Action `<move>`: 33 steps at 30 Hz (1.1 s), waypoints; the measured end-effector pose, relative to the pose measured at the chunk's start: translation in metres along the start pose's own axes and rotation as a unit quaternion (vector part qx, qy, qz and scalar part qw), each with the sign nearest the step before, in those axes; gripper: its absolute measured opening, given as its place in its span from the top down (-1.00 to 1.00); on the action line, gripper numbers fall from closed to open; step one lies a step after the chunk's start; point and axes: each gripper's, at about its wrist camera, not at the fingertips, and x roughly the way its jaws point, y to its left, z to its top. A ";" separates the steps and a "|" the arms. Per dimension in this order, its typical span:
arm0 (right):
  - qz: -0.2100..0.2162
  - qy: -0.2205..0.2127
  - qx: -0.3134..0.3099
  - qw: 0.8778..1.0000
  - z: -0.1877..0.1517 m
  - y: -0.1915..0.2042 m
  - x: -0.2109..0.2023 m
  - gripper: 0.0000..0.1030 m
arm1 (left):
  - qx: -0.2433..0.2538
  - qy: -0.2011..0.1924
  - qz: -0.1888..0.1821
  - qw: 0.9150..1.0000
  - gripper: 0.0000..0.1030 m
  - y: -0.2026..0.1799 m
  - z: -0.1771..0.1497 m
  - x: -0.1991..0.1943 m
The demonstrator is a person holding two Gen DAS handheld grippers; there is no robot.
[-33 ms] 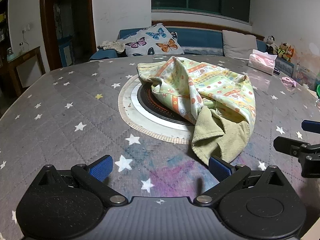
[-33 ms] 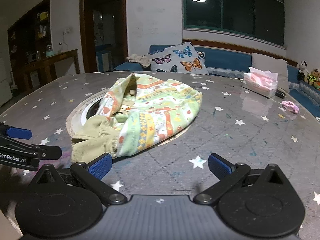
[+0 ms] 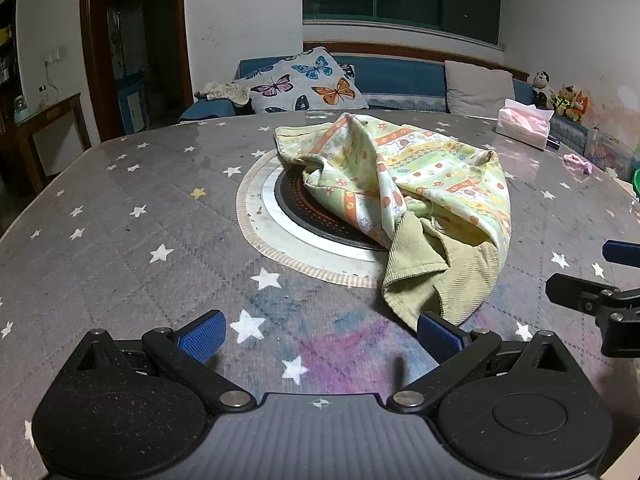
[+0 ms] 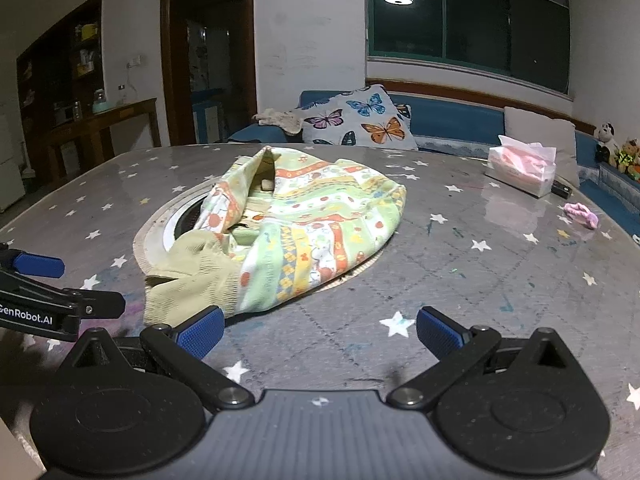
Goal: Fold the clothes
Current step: 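Approach the crumpled striped shirt with both grippers open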
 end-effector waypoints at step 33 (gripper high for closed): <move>0.042 0.016 0.004 0.999 -0.001 0.007 0.012 -1.00 | -0.003 0.012 0.010 1.000 -1.00 -0.009 0.003 -0.003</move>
